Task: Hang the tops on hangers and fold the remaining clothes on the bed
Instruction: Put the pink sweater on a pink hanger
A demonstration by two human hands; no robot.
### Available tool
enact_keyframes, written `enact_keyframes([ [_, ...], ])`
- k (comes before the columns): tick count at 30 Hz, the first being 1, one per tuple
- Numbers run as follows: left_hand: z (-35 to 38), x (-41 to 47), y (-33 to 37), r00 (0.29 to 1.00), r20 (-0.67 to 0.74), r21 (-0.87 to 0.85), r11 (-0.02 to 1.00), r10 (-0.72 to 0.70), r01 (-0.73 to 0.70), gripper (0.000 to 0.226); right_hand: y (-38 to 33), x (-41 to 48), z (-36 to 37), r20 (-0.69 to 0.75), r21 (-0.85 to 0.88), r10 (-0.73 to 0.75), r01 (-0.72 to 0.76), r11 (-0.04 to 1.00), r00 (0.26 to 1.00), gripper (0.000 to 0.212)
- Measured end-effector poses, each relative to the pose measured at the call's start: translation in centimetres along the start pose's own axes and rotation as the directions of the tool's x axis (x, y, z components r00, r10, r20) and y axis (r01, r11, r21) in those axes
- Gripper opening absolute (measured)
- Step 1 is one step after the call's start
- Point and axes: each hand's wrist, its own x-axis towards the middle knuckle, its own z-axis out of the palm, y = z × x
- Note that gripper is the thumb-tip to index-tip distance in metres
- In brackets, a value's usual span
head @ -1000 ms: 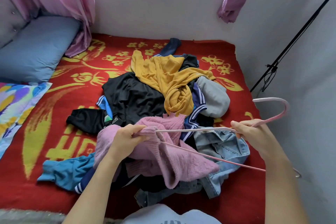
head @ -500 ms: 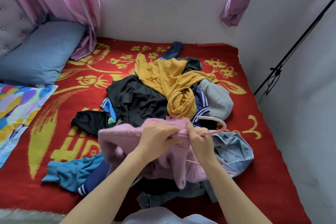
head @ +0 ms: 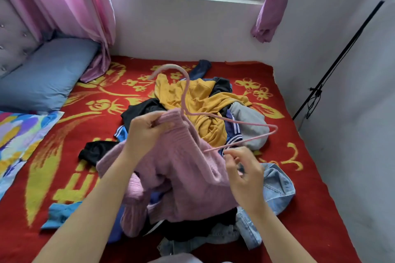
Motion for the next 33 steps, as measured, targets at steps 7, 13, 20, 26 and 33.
enact_keyframes([
  [7, -1.0, 0.6, 2.0, 0.996, -0.06, -0.063, 0.996, 0.066, -0.07, 0.046, 2.7, -1.7, 1.6, 0.296, 0.006, 0.158, -0.167, 0.986, 0.942, 0.036],
  [13, -1.6, -0.2, 1.8, 0.993, -0.074, -0.122, 0.987, 0.093, -0.101, 0.059, 3.4, -1.4, 1.2, 0.515, -0.258, 0.219, -0.093, 0.962, 0.829, 0.047],
  [20, -4.5, -1.4, 1.2, 0.983, -0.182, -0.159, 0.986, 0.019, -0.048, 0.069, 4.8, 0.0, -2.4, 0.341, -0.528, -0.165, 0.334, 0.781, 0.925, 0.015],
  [26, -7.2, -2.3, 3.2, 0.971, -0.098, -0.04, 0.974, 0.22, -0.224, 0.019, 4.3, 4.1, -8.8, 0.351, -0.506, -0.487, 0.6, 0.62, 0.799, 0.021],
  [33, -8.0, -1.2, 3.4, 0.931, -0.07, 0.027, 0.933, 0.359, -0.358, 0.021, 1.6, 4.3, -9.9, 0.192, -0.371, -0.458, 0.496, 0.785, 0.868, 0.029],
])
